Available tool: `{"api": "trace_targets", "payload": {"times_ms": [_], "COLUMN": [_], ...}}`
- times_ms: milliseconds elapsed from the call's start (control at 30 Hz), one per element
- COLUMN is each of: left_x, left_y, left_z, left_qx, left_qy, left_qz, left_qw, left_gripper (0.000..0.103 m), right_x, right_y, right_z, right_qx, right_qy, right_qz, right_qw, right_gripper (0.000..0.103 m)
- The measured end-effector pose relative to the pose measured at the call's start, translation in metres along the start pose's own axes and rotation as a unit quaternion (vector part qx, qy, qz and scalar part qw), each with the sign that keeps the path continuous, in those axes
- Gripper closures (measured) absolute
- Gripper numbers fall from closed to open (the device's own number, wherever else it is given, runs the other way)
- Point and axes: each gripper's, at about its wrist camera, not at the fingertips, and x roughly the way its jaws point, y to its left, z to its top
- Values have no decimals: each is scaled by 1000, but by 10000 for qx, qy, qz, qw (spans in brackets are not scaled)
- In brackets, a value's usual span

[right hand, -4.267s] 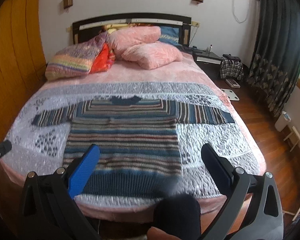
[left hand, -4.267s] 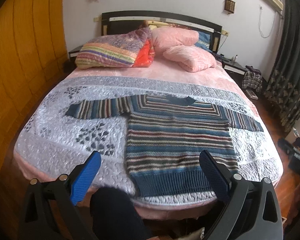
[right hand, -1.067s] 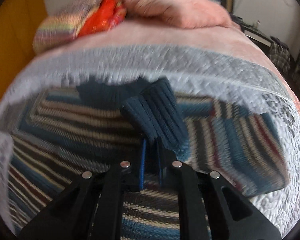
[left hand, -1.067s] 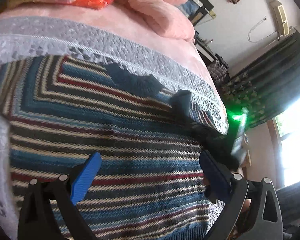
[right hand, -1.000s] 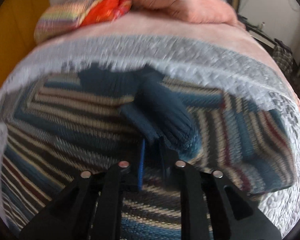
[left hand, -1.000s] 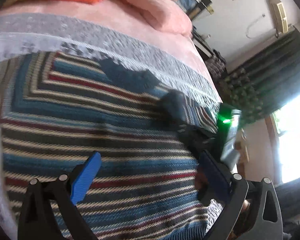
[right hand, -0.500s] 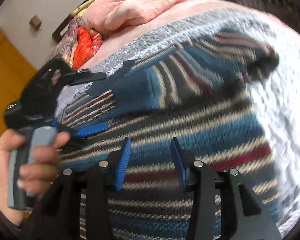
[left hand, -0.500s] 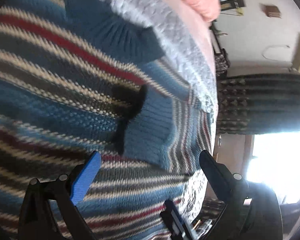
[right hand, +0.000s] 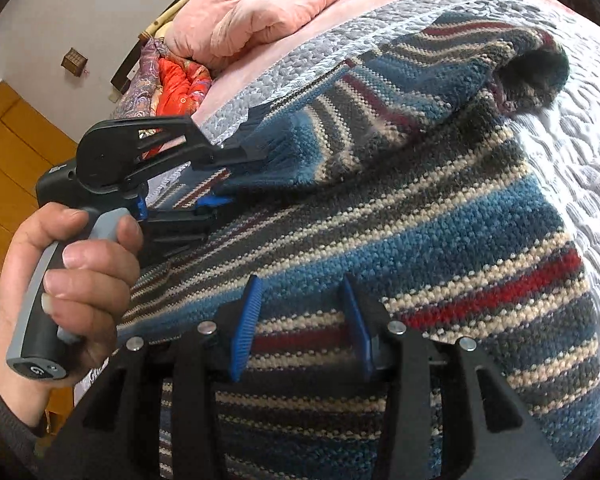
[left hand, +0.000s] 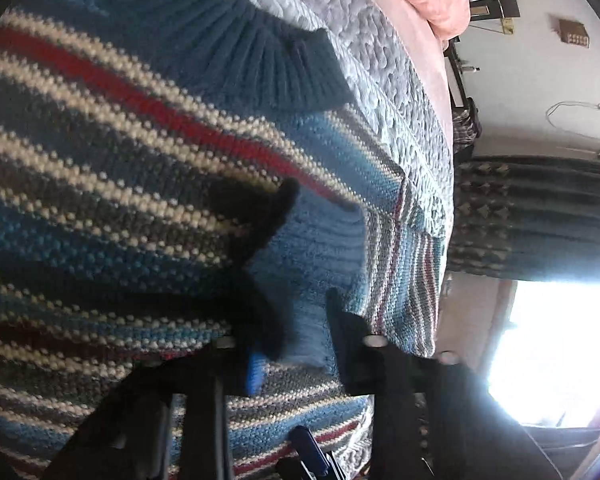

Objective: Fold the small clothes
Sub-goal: 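Grasp the other sleeve cuff with the left tool and lift it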

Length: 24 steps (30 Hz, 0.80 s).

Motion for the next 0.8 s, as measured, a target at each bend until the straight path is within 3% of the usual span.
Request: {"api": "trace_targets", "payload": {"times_ms": [167, 333, 500, 667, 800], "left_x": [-27, -92, -147, -194, -209], "left_y": [-35, -92, -120, -105, -77], "left_z": [3, 11, 25, 35, 41], "left_qx": [508, 1270, 1730, 1927, 1869], "left_qy": [-226, -603, -842, -1037, -1115], "left_qz": [-43, -263, -153, 56, 244], "left_qw": [9984, 9897, 9812, 9758, 9757], "left_gripper": [95, 95, 95, 95, 95], "right_x": [-2, -2, -2, 0, 1], "right_y": [-3, -1, 2, 7, 9], "right_z": [-2, -1, -1, -1, 0], "right_qx": [-10, -40, -98, -151, -199], "right_qy": [-8, -29, -35, -26, -23], "right_qz": [24, 41, 82, 135, 166], "right_qw": [10000, 10000, 9999, 9998, 9997], "right_gripper": [61, 61, 61, 61, 61]}}
